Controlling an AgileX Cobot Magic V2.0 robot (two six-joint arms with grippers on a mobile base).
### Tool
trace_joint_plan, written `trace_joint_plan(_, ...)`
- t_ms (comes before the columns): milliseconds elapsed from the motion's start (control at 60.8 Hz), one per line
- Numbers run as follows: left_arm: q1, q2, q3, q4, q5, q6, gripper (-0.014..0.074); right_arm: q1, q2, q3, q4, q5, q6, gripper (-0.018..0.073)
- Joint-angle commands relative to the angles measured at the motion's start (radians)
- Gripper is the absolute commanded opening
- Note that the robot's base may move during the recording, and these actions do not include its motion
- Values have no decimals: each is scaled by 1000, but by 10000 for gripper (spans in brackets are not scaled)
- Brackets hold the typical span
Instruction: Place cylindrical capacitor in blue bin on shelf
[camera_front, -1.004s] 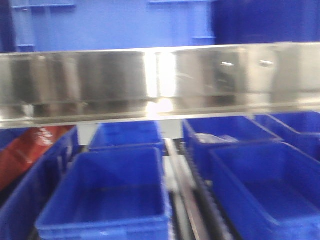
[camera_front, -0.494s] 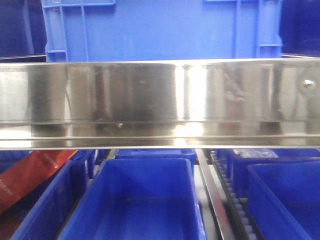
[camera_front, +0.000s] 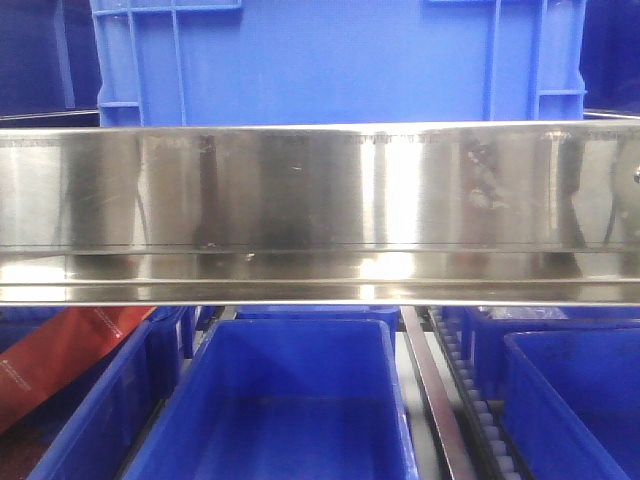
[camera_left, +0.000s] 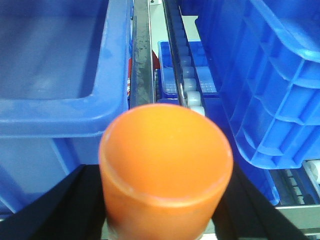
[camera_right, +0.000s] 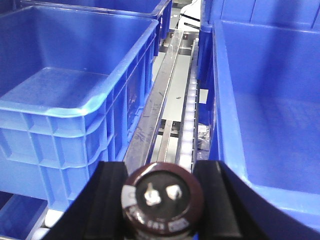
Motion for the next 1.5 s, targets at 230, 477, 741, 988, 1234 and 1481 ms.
trace_joint_plan(230, -6, -2, -10, -1, -22, 2, -111, 3, 0, -6, -3, -23, -5, -25)
trace_joint_plan(477, -6, -2, -10, -1, -24, 2, -111, 3, 0, -6, -3, -23, -5, -25)
trace_joint_plan(741, -6, -2, -10, -4, -78, 2, -111, 3, 0, -6, -3, -50, -5, -25)
trace_joint_plan(988, -6, 153, -219, -90, -93, 110, -111, 3, 0, -6, -3, -261, -5, -25)
trace_joint_plan(1234, -78, 458, -509, -205, -43, 234, -111, 3, 0, -6, -3, -342, -5, -25)
trace_joint_plan(1481, -244, 781, -783, -203, -41, 262, -111, 3, 0, -6, -3, -346, -5, -25)
